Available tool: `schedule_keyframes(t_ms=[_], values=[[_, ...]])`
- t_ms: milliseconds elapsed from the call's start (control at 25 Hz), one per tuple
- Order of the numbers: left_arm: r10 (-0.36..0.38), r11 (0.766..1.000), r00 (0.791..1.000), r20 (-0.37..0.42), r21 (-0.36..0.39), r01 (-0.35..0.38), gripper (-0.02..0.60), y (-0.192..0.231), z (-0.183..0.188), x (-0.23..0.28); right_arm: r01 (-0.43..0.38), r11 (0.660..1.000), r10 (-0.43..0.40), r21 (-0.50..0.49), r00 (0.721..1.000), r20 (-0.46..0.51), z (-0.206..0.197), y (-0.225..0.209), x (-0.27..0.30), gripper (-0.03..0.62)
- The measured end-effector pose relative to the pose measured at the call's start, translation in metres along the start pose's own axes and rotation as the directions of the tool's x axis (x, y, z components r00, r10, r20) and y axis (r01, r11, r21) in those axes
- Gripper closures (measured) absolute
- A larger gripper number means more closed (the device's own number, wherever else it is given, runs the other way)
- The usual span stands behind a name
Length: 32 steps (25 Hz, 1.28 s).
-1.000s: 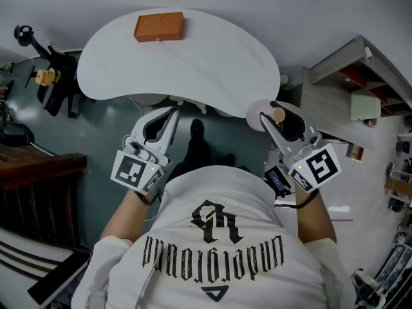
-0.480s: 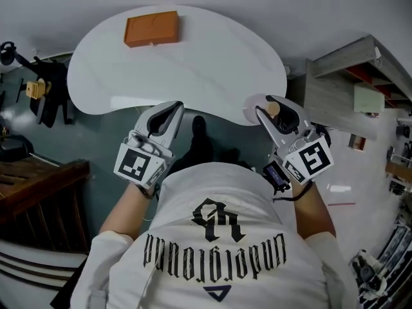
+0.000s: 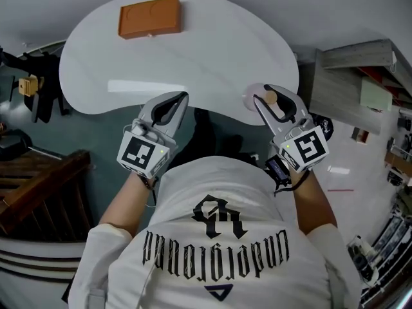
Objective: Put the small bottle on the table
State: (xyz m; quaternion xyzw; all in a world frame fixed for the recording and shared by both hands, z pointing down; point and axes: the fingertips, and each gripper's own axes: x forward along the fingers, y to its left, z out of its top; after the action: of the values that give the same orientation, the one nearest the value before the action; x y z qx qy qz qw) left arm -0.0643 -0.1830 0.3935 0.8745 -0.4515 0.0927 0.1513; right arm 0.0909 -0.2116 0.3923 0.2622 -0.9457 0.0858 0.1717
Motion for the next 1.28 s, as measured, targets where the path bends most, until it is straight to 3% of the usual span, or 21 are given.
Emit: schedule_keyframes(t_ms=[480,1280], values=[[-0.032,0.999,0.998,-0.049,-0.034,0.03,0.574,0.04,-0.029,0.025,-0.011,1.0,0.011,-0.012,0.998,-0.059,-0.033,-0.011,0.068,0.461],[-0.053,0.997,0.995,-0.09,-0.066,0.047,0.574,0.078,-0.06,0.067,-0.005,1.0,0.005,-0.001,0.989,-0.148,-0.095,-0.048,0.133,0.461]])
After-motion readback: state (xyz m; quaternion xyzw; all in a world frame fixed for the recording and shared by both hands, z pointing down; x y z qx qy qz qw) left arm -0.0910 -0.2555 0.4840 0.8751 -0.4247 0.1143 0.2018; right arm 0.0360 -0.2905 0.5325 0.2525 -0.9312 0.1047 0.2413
